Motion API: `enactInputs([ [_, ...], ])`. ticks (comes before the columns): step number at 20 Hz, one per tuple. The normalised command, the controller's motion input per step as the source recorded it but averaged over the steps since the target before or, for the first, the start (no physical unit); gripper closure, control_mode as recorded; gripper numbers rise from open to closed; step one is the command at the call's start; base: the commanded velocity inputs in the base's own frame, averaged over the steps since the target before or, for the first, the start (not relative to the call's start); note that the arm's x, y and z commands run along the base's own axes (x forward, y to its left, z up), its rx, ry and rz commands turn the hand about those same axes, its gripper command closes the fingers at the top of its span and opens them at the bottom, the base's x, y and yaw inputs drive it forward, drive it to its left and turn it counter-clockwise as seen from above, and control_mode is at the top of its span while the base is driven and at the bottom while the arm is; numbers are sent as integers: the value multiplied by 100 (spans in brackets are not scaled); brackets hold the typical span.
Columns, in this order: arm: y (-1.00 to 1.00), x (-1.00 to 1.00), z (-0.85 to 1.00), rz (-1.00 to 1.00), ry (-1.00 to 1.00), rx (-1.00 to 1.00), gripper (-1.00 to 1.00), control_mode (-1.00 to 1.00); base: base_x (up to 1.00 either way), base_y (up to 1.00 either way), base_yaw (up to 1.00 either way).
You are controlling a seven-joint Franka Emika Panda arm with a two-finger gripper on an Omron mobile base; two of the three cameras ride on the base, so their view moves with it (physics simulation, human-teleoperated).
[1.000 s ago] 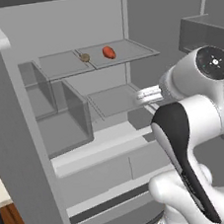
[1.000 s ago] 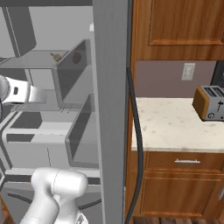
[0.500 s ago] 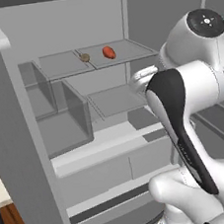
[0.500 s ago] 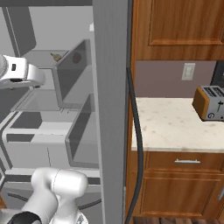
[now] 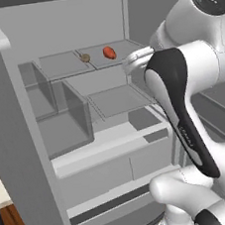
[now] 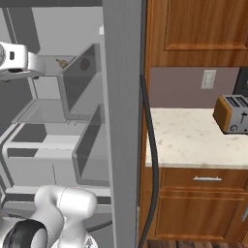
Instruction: Retrieve the bottle and the shaker from the cabinet and place them next to the mixing bowl on the counter. Then add garlic from the fridge to the mixing bowl.
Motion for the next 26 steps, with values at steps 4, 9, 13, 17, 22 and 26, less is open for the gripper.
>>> enactInputs([
  [4,41,52,-3,0,-1,0,-100,-100,0,0,0],
  [9,8,25,-9,0,-10,0,-100,-100,0,0,0],
  [13,-19,0,-59,0,-16,2,-100,-100,0,0,0],
  [17,-12,-2,-81,0,-4,12,-100,-100,0,0,0],
  [22,0,0,6,3,1,6,-100,-100,0,0,0],
  [26,0,0,59,2,5,0,-100,-100,0,0,0],
])
